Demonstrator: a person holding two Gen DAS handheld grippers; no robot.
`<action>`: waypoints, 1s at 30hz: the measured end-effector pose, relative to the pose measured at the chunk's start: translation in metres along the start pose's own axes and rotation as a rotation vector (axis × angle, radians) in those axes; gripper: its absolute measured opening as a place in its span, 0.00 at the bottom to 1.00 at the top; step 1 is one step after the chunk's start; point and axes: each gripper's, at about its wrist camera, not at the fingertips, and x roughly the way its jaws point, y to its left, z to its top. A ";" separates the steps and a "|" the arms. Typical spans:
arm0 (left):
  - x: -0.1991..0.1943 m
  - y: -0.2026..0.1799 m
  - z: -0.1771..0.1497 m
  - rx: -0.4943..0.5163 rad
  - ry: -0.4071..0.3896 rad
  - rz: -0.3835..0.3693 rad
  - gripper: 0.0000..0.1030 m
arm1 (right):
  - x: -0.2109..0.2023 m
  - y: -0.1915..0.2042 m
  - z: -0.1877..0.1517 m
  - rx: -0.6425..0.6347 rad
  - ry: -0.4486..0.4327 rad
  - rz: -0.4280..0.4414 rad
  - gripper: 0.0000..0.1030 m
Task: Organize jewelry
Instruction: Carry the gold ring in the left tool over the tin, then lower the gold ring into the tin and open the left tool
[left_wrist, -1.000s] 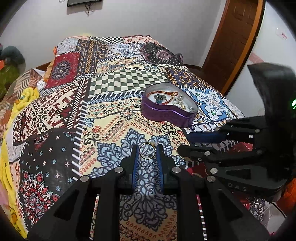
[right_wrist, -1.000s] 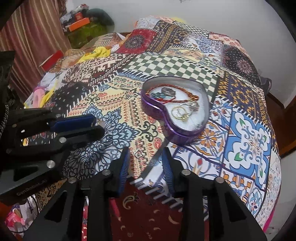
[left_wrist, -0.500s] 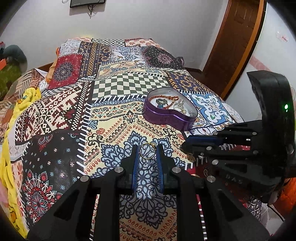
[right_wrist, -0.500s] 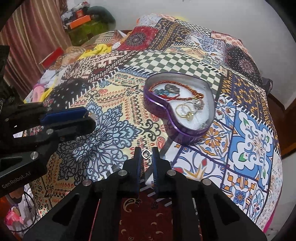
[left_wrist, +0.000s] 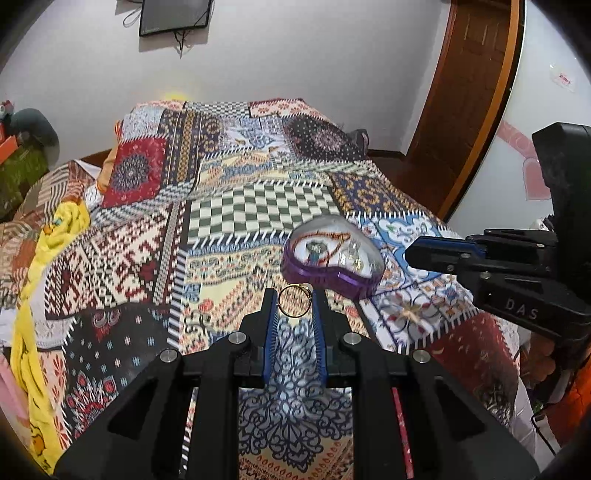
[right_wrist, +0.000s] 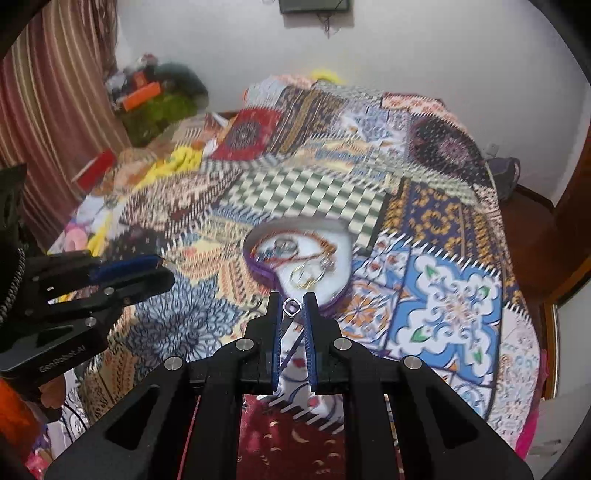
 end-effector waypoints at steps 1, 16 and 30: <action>-0.001 -0.001 0.003 0.002 -0.007 0.001 0.17 | -0.003 -0.001 0.002 0.004 -0.010 -0.001 0.09; 0.009 -0.012 0.035 0.042 -0.056 0.009 0.17 | -0.010 -0.021 0.020 0.046 -0.086 -0.010 0.09; 0.065 -0.018 0.035 0.061 0.053 -0.050 0.17 | 0.027 -0.027 0.012 0.042 -0.005 0.013 0.10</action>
